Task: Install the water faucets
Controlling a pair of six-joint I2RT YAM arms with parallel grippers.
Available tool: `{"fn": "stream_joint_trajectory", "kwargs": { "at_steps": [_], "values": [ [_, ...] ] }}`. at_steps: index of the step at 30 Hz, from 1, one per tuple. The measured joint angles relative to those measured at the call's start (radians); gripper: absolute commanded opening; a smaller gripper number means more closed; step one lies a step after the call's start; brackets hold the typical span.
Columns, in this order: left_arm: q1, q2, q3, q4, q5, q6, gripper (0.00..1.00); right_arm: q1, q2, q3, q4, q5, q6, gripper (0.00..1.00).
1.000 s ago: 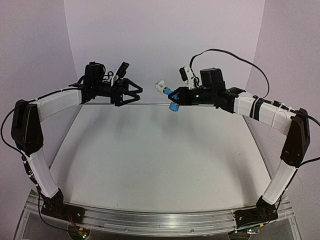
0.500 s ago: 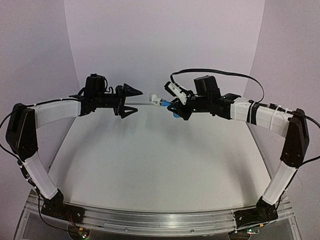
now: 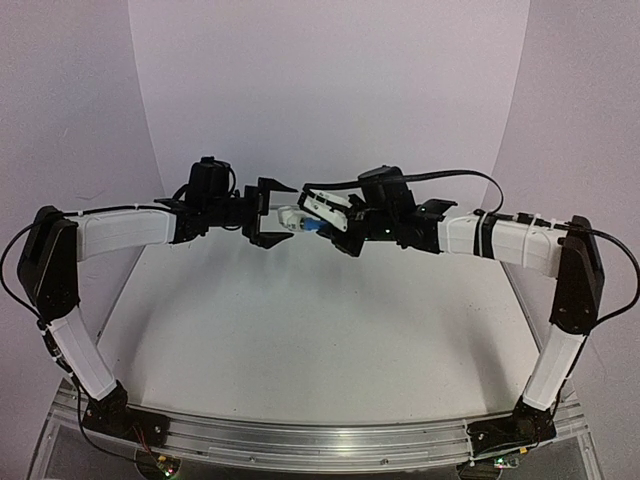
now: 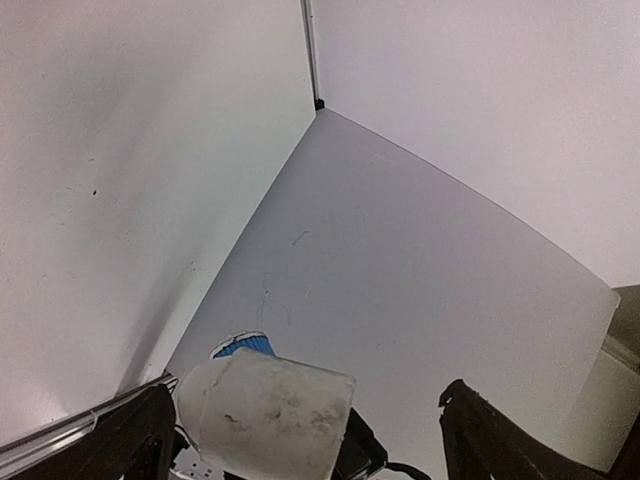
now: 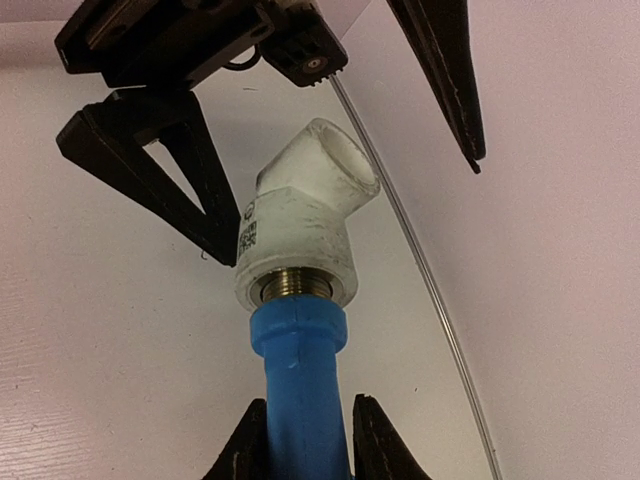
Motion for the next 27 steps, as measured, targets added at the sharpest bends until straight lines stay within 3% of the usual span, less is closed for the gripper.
{"fn": "stream_joint_trajectory", "kwargs": {
  "at_steps": [7,12,21,27],
  "values": [
    [-0.002,0.014,0.000,0.004,-0.034,-0.012,0.78,0.006,0.032,0.050,0.001,0.031,0.003,0.00],
    [-0.002,0.026,0.007,0.021,-0.048,-0.012,0.64,0.010,0.038,0.075,-0.002,0.040,0.015,0.00],
    [0.004,0.085,0.024,0.103,-0.047,0.066,0.25,0.019,0.047,0.085,-0.019,0.055,0.081,0.00],
    [0.010,0.107,0.049,0.156,-0.045,0.182,0.01,0.016,0.068,0.143,-0.071,0.053,0.268,0.00]
  ]
}}
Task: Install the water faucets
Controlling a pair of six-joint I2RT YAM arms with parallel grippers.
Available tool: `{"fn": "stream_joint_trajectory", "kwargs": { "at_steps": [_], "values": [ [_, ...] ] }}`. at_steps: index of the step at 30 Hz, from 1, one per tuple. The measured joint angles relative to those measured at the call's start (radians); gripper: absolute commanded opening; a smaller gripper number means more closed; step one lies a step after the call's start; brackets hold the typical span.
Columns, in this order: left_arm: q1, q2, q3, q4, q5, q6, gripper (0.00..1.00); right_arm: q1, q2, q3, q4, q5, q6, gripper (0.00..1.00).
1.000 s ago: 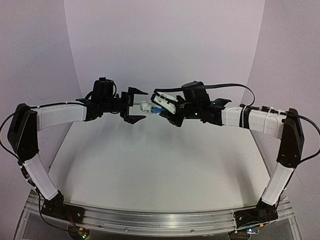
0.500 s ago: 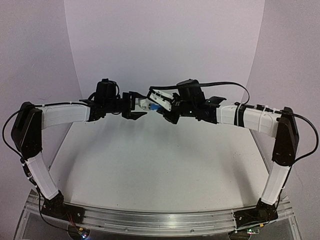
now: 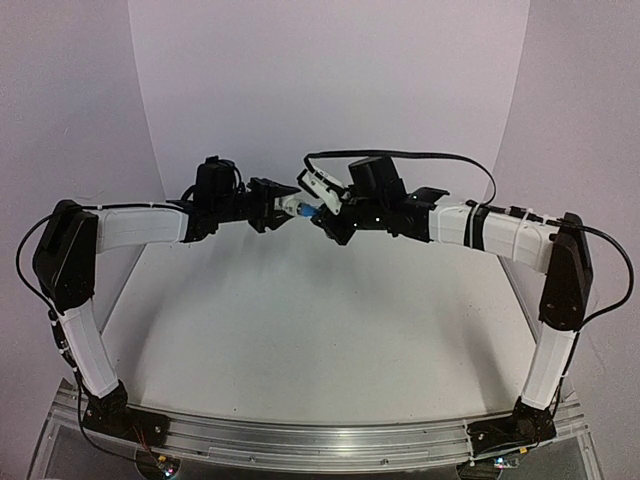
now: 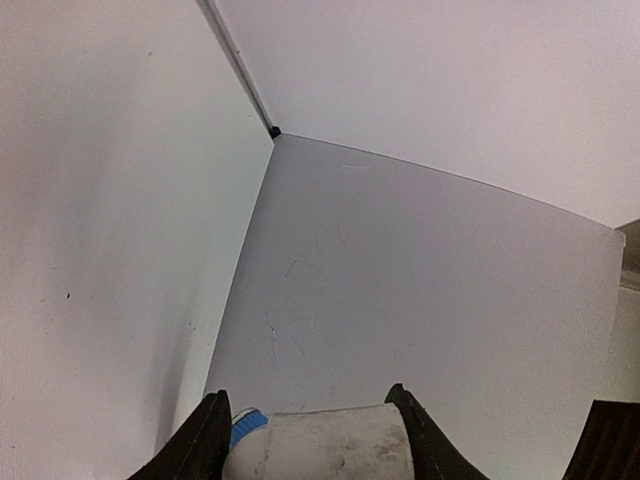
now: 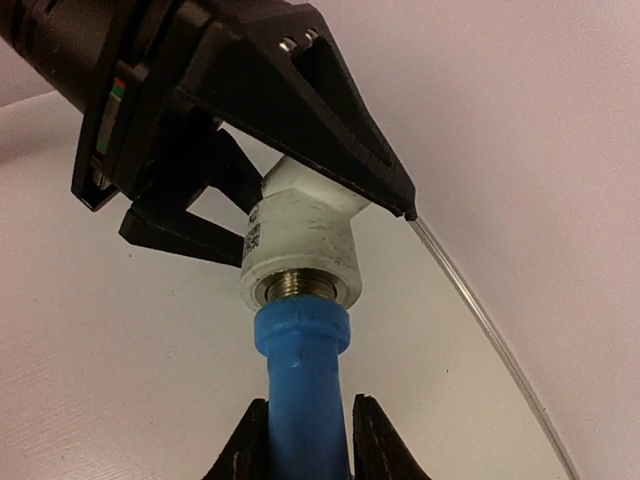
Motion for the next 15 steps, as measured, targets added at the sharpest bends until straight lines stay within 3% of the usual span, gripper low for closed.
{"fn": "stream_joint_trajectory", "kwargs": {
  "at_steps": [4,9,15],
  "values": [
    [0.012,0.003,0.021,0.076,0.007,0.165,0.00,-0.003,0.037,0.091,-0.060,-0.012,0.243,0.00],
    [0.026,0.046,0.026,0.267,0.075,0.351,0.00,-0.023,0.044,0.110,-0.053,-0.106,0.686,0.00],
    [0.042,0.164,0.026,0.463,0.159,0.509,0.00,-0.080,0.026,-0.090,0.263,-0.321,1.323,0.02]
  ]
}}
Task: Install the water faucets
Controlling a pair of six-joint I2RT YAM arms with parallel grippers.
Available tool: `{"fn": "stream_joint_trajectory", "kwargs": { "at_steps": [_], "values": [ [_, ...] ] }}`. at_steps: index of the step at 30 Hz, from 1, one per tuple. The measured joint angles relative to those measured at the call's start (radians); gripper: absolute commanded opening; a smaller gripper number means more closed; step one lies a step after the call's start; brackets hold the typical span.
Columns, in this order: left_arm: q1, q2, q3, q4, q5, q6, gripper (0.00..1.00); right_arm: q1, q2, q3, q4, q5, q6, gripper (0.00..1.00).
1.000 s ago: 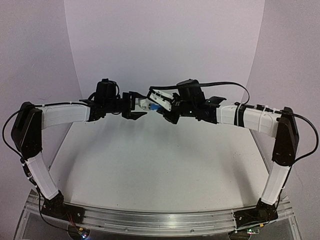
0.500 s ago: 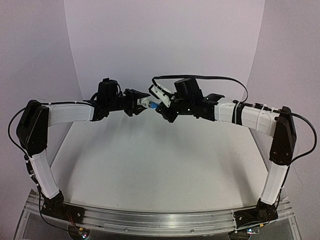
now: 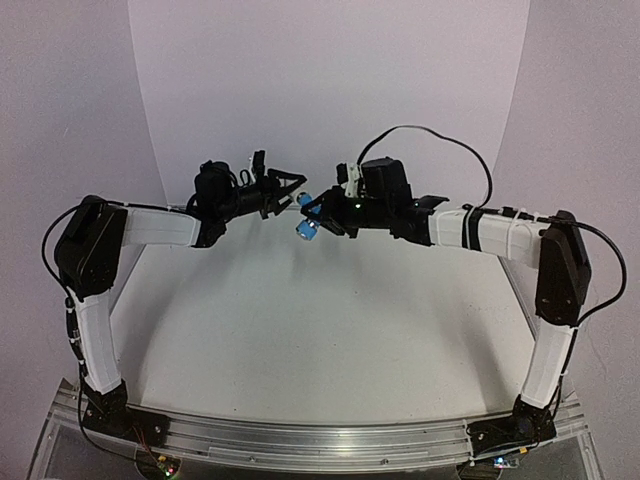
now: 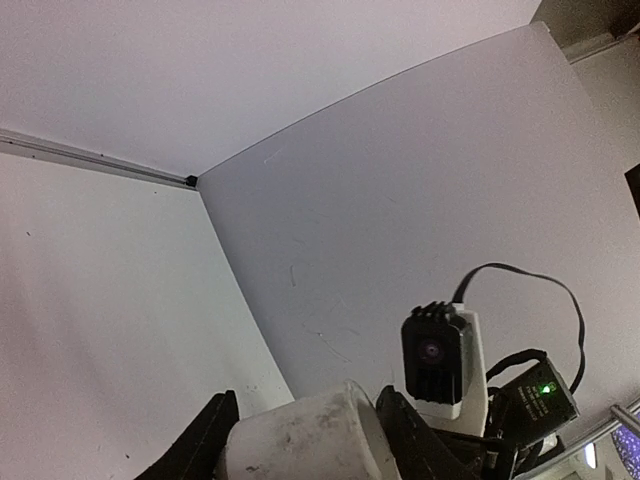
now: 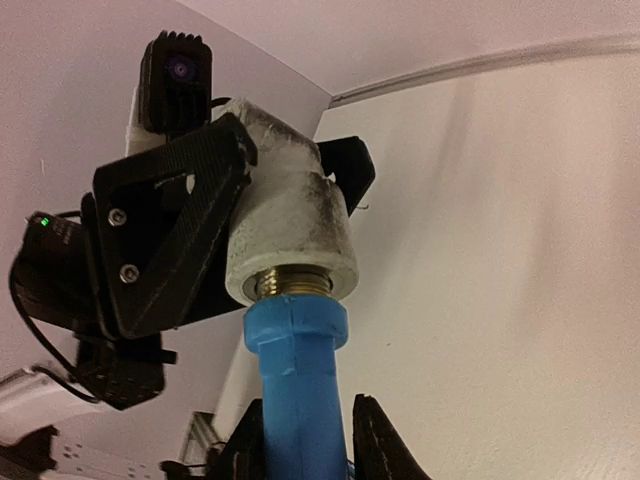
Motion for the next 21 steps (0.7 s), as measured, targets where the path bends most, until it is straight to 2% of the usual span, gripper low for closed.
{"fn": "stream_joint_trajectory", "kwargs": {
  "at_steps": [2,4,6,9,11,14,17,21],
  "values": [
    [0.007,0.014,-0.006,0.011,0.020,-0.008,0.00,-0.010,0.000,-0.037,0.052,-0.038,0.103,0.20],
    [0.011,0.014,-0.013,0.029,0.025,-0.017,0.00,-0.016,0.002,-0.056,0.103,-0.065,0.176,0.45],
    [0.015,0.007,-0.028,0.061,0.008,-0.024,0.00,-0.017,0.000,-0.070,0.148,-0.064,0.234,0.66],
    [0.025,-0.007,-0.078,0.080,-0.023,-0.067,0.00,-0.027,-0.029,-0.113,0.195,-0.062,0.214,0.83],
    [0.040,-0.011,-0.117,0.080,-0.036,-0.127,0.00,-0.032,-0.065,-0.143,0.175,-0.052,0.142,0.89],
    [0.061,-0.011,-0.161,0.069,-0.048,-0.219,0.00,-0.039,-0.128,-0.169,0.109,-0.038,-0.074,0.94],
    [0.075,-0.015,-0.179,0.060,-0.059,-0.291,0.00,-0.042,-0.184,-0.173,0.025,-0.037,-0.388,0.96],
    [0.073,-0.041,-0.187,0.008,-0.071,-0.345,0.00,-0.010,-0.241,-0.162,-0.114,0.003,-0.902,0.96]
  ]
}}
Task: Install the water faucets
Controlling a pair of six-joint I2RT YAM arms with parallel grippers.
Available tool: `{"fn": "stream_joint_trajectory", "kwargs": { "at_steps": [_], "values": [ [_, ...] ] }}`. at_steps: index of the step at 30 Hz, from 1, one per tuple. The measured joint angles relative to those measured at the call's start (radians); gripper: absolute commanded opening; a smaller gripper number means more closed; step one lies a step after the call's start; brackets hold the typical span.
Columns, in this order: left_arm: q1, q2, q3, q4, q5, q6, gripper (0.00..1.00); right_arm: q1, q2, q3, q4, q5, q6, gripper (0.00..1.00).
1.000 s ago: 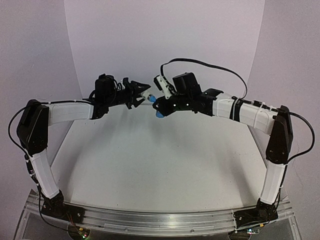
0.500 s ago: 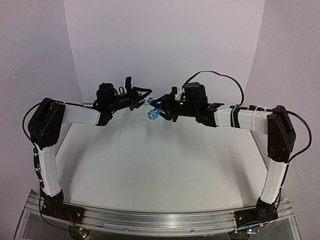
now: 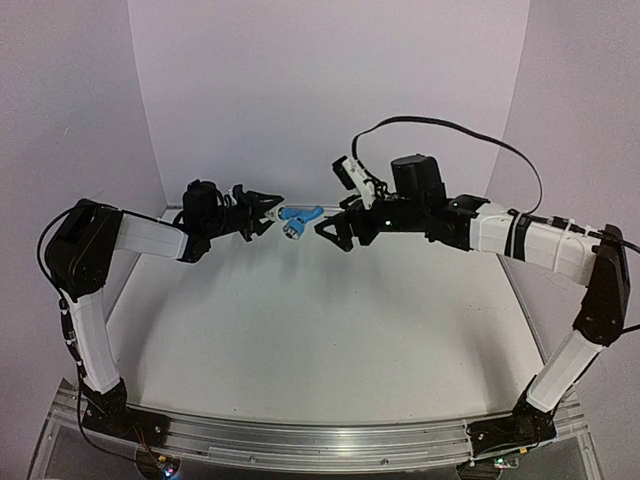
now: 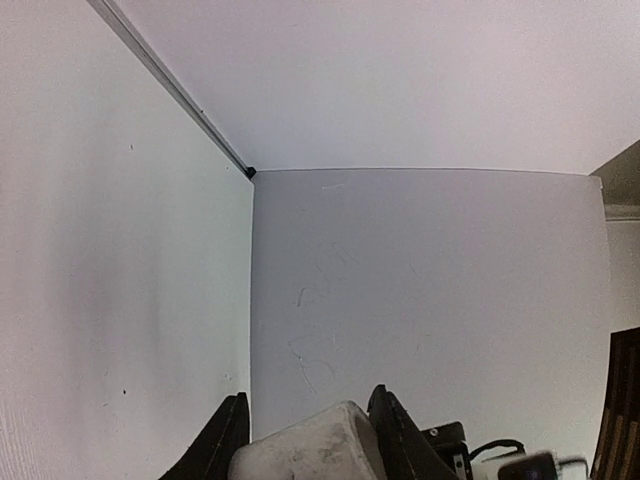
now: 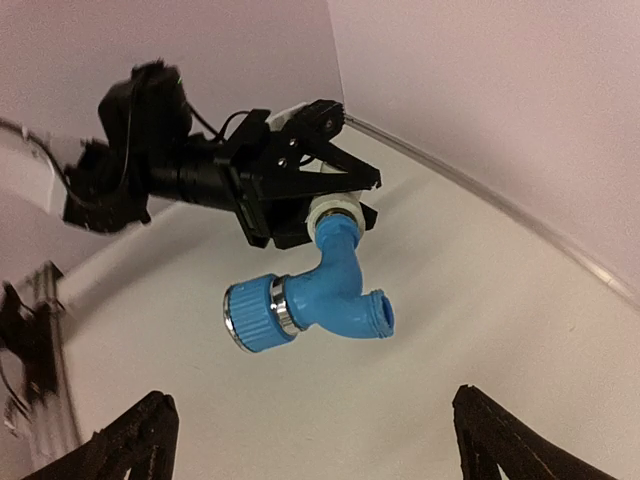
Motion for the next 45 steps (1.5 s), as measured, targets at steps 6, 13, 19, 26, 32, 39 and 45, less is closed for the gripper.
{"fn": "stream_joint_trajectory", "kwargs": {
  "at_steps": [6,13,19,26,32,39,45],
  "values": [
    [-0.004,-0.064,-0.001,-0.128,-0.034,-0.005,0.00,0.095,0.013,0.039,-0.106,0.137,-0.642,0.96],
    [-0.004,-0.090,0.000,-0.219,-0.049,0.028,0.00,0.119,0.110,0.103,-0.070,0.232,-1.024,0.94],
    [-0.004,-0.090,0.004,-0.267,-0.046,0.042,0.00,0.140,0.191,0.130,0.031,0.270,-1.164,0.88],
    [-0.004,-0.090,0.039,-0.294,-0.032,0.072,0.00,0.165,0.249,0.131,0.212,0.330,-1.170,0.61],
    [-0.002,-0.086,0.090,-0.301,-0.018,0.156,0.00,0.170,0.301,0.138,0.285,0.397,-0.984,0.44],
    [0.018,-0.032,0.167,-0.299,0.022,0.314,0.00,0.159,0.345,0.321,0.130,0.453,-0.253,0.06],
    [0.022,-0.013,0.211,-0.282,0.072,0.410,0.00,0.053,0.317,0.281,0.153,0.255,0.563,0.00]
  ]
}}
